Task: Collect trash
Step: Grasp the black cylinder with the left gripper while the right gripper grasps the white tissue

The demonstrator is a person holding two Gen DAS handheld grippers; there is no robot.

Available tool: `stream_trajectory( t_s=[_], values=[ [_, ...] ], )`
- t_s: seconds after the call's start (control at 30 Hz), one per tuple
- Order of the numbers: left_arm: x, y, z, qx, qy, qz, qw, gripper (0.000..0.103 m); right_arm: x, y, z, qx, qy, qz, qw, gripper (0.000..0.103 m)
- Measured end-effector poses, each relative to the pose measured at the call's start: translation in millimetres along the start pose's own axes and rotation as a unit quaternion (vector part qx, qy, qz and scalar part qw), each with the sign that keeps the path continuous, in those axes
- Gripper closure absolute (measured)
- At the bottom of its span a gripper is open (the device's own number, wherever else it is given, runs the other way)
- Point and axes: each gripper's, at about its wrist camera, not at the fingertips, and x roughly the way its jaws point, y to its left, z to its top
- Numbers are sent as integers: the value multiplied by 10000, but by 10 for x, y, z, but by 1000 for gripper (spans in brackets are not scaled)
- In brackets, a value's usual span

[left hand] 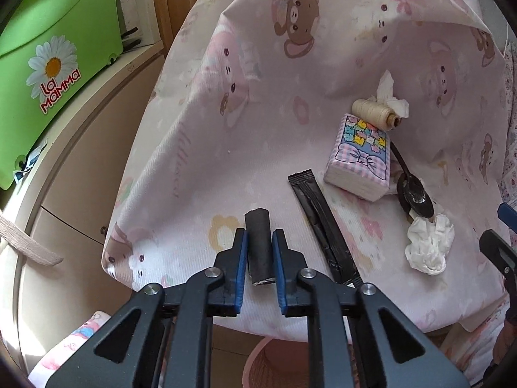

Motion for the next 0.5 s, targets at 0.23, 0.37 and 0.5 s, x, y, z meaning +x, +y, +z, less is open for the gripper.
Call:
stream_trajectory(
  t_s=[0.23, 0.37, 0.5],
  values=[
    [-284, 55, -41, -175, -333, -173, 9991, 89, 212, 210, -62, -286, 324, 154, 9989, 14],
    [-361, 64, -45, -163, -519, -17, 9985, 89, 296, 326, -91, -397, 424, 303, 9978, 14],
    [-423, 77, -21, -99, -716, 107, 9973, 89, 330, 438, -99, -587, 382, 259, 9972, 18]
  ],
)
